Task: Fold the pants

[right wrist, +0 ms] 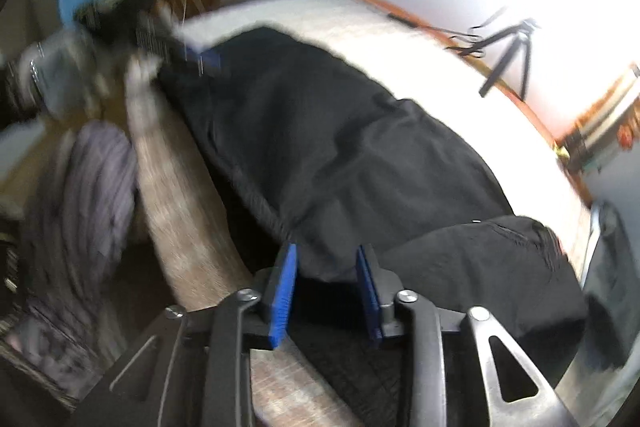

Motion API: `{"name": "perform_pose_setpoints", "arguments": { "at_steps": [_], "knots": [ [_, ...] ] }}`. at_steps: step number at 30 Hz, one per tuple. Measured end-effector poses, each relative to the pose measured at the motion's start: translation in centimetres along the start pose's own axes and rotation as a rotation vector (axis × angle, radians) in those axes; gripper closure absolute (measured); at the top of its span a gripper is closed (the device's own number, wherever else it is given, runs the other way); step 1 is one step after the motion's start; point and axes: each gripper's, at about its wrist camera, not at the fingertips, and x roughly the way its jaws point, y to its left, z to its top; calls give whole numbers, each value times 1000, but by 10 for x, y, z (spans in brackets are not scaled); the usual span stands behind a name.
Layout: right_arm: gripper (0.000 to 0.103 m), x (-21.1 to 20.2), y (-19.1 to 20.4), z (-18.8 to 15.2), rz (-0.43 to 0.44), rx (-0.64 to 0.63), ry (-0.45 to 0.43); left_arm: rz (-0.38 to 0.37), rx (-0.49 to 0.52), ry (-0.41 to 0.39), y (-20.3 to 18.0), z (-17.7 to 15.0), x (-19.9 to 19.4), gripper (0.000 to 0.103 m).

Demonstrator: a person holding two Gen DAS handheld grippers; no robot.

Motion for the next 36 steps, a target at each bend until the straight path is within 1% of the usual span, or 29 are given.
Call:
{"name": "perform_pose_setpoints", "arguments": {
  "at_steps": [2,3,4,5,7,8,11,13,16,20,23,25,27,28,31,33,34,35,36],
  "knots": [
    [64,-15,-15,-1,14,72,-36,18,31,15,-3,-2,7,50],
    [62,-23,-27,-2,6,120,-54,25,41,13,-4,-2,9,50],
    [57,-27,-37,-1,-8,161,-63,32,55,10,-6,-3,9,50],
    [48,-32,-54,-1,-39,233,-68,33,60,11,-6,-3,8,50],
    [39,-35,-80,1,-100,351,-67,32,70,11,-4,-4,8,50],
    [37,-36,-88,2,-120,389,-66,33,77,10,-5,-5,8,50],
    [34,-26,-122,8,-196,545,-46,40,94,10,-6,-6,8,50],
    [34,-15,-138,12,-221,610,-28,40,98,9,-6,-6,8,50],
    [34,8,-161,17,-229,717,-4,34,97,8,-6,-6,7,50],
    [34,47,-185,22,-310,838,72,24,99,6,-6,-6,8,50],
    [34,65,-199,23,-331,908,110,15,97,1,-5,-6,8,50],
    [34,73,-203,23,-345,927,137,17,102,-3,-6,-6,8,50],
    [31,85,-205,28,-393,914,181,22,109,-7,-6,-7,8,50],
    [27,90,-206,29,-415,907,200,22,111,-9,-6,-8,8,50],
    [27,104,-210,26,-423,925,245,20,111,-12,-6,-7,8,50],
    [29,110,-213,21,-426,934,269,17,109,-12,-6,-7,7,50],
    [33,111,-214,20,-428,932,267,16,107,-11,-5,-7,7,50],
    [40,109,-215,18,-439,921,255,15,105,-11,-5,-7,7,50],
    [43,107,-215,17,-440,914,251,16,104,-11,-6,-7,7,50]
  ]
}}
